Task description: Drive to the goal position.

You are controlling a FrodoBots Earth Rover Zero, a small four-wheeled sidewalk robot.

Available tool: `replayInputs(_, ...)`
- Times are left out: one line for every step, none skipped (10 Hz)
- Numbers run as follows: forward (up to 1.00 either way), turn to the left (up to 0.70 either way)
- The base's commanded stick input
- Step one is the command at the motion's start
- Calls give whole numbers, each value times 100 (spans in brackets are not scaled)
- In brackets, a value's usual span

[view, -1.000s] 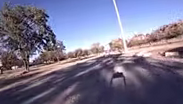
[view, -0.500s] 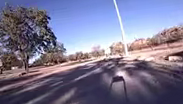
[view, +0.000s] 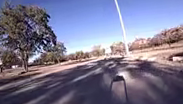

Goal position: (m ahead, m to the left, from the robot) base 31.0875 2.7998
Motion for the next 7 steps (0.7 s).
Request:
replayInputs(50, 0)
replayInputs(50, 0)
replayInputs(50, 0)
replayInputs(50, 0)
replayInputs(50, 0)
replayInputs(50, 0)
replayInputs(50, 0)
